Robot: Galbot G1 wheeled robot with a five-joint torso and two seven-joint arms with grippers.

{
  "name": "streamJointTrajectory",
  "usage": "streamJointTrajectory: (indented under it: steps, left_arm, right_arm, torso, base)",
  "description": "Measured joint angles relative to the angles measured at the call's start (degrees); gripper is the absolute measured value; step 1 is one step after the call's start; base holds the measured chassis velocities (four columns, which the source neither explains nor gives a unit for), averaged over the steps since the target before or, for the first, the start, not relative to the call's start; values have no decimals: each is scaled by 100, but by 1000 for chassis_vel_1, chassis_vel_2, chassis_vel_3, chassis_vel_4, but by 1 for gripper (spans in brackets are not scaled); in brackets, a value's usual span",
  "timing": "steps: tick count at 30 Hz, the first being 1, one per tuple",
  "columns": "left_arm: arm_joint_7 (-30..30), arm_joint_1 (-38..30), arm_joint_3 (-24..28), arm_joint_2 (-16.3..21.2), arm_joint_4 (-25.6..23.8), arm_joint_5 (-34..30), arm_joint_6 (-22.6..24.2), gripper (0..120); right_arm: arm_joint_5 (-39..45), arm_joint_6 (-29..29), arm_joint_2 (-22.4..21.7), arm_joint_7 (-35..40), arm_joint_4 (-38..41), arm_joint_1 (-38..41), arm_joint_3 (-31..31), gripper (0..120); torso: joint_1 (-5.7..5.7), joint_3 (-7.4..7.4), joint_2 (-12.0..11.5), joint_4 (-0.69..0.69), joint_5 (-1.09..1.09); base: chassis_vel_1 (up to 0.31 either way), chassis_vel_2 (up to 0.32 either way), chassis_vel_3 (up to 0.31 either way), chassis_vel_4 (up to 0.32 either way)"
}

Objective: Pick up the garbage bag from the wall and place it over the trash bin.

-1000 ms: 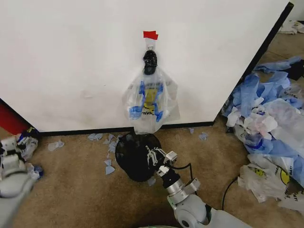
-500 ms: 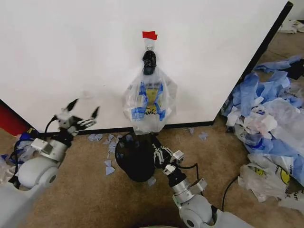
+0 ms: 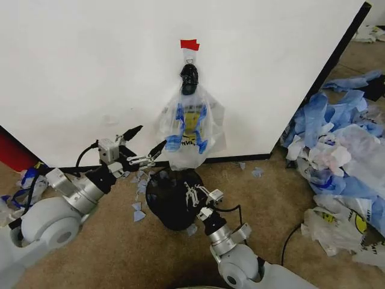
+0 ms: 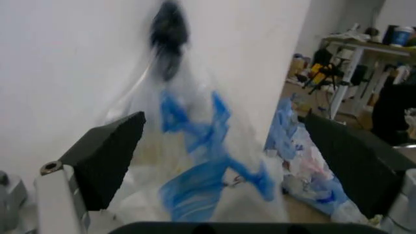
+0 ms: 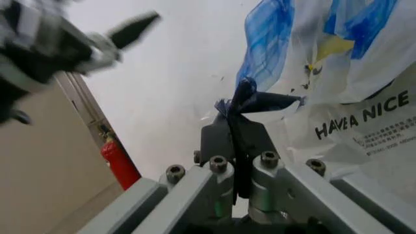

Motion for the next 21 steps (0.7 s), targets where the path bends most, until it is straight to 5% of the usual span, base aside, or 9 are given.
streamJointTrajectory:
  steps: [9,21]
  left_arm:
    - [-128,-2061,2057,-726,953,-423,127,97]
    - [-552,-2731,2924,-1007,760,-522,194,97]
  right_arm:
    - [-37,-9,-16,34,31,-45,56,0]
    - [-46,-8,-117,34,78,-97,211,0]
  torso:
    - [1,1,0,-1,-1]
    - [0,0,0,4,-1]
  base:
    - [0,0,0,0]
    - [0,0,0,0]
